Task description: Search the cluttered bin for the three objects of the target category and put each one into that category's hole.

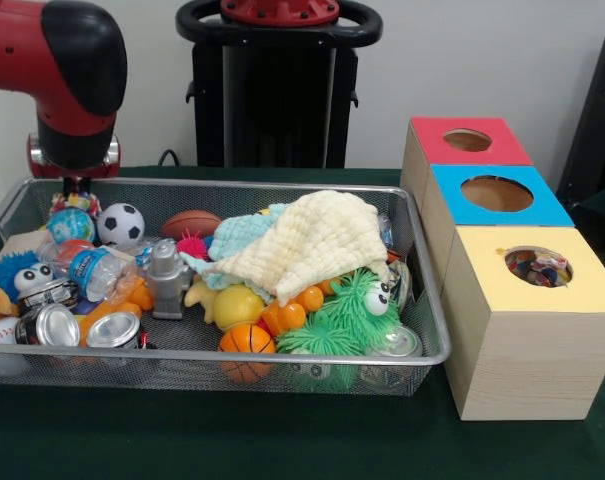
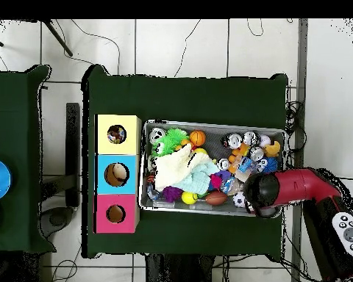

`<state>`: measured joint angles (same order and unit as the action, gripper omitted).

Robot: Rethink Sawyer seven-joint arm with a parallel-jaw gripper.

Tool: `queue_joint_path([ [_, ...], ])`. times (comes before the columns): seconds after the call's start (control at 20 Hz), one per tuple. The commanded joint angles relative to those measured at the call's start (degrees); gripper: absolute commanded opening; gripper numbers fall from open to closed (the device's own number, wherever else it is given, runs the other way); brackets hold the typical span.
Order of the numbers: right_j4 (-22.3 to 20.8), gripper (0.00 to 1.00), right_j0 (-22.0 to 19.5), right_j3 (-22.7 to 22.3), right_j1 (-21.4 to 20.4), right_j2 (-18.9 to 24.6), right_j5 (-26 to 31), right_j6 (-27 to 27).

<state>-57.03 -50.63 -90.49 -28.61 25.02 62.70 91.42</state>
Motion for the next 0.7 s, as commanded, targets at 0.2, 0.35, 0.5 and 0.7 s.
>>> queue_joint_path([
  [0.2, 17.26, 0.0, -4.69, -7.92, -11.82, 14.02, 1.38, -19.11],
  [0.35, 19.25, 0.0, -4.58, -7.96, -13.57, 15.3, 2.69, -18.96],
  [0.5, 19.77, 0.0, -3.67, -7.79, -14.7, 15.76, 1.23, -16.49],
  [0.7, 20.11, 0.0, -1.97, -8.11, -16.31, 16.26, -3.82, -10.85],
])
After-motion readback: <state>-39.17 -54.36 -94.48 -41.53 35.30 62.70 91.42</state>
